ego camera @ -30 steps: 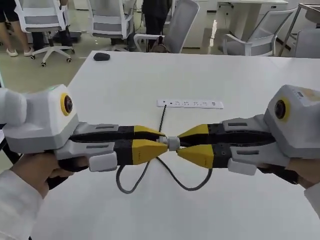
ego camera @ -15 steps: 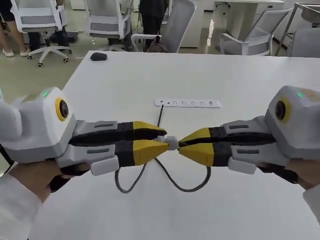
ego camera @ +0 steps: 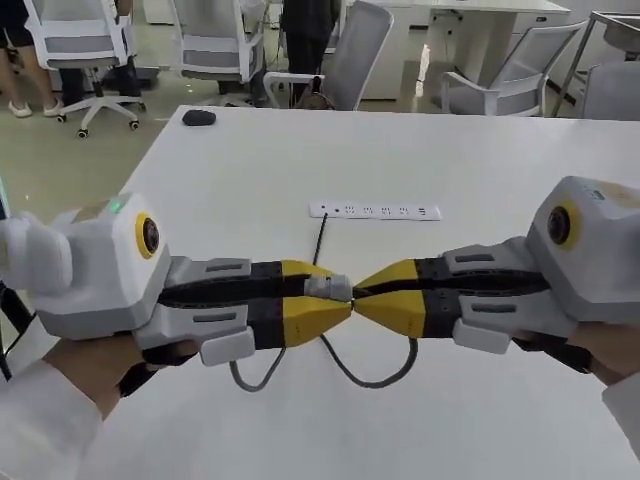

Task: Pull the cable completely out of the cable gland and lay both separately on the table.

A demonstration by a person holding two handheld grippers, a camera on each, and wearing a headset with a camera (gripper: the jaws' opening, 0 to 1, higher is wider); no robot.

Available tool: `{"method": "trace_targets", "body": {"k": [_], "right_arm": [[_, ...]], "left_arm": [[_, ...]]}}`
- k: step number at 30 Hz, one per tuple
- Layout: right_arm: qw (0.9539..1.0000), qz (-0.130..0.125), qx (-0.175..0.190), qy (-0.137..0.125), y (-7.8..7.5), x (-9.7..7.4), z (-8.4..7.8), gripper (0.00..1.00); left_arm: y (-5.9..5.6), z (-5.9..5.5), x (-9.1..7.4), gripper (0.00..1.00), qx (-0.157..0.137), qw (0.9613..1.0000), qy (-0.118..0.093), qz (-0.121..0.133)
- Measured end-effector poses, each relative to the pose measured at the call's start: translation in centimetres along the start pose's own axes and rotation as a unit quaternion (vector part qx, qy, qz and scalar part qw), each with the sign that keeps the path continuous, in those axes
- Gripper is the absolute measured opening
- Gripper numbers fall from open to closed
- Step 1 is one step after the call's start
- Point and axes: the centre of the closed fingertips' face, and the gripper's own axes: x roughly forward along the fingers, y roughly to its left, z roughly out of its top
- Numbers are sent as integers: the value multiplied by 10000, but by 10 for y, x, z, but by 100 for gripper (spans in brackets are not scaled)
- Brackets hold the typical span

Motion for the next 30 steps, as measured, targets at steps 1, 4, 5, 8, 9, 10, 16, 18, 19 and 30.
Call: {"method": "trace_targets", "body": {"k": [1,4,5,8,9,10,16,18,19,30], "right_arm": [[10000,-11,-7,22,0,0,-1,2],[9997,-51,-110,211,-2,2,-6,3],[9990,-69,-276,347,-2,2,-10,3],[9987,76,-299,413,2,2,-14,3],[9988,69,-263,419,1,1,-17,3],[9987,62,-265,432,1,1,-18,3],[9959,-83,-424,799,-4,-9,-34,3],[9947,-136,-472,905,-6,-13,-40,3],[9942,-156,-483,949,-7,-15,-42,3],[9900,-338,-374,1321,-15,-33,-78,3]], "left_arm": [[0,0,0,17,13,10000,3,29],[3,-4,-1,16,8,9999,99,93],[3,-6,-1,16,2,9999,120,110],[1,-10,-1,16,-42,9998,159,69],[1,-11,0,16,-33,9998,167,89],[1,-12,0,16,-19,9998,176,105],[6,-13,-7,16,-97,9996,115,218],[8,-12,-9,16,-109,9996,75,262],[8,-11,-10,16,-118,9995,58,281],[13,-11,-18,16,-149,9990,46,425]]}}
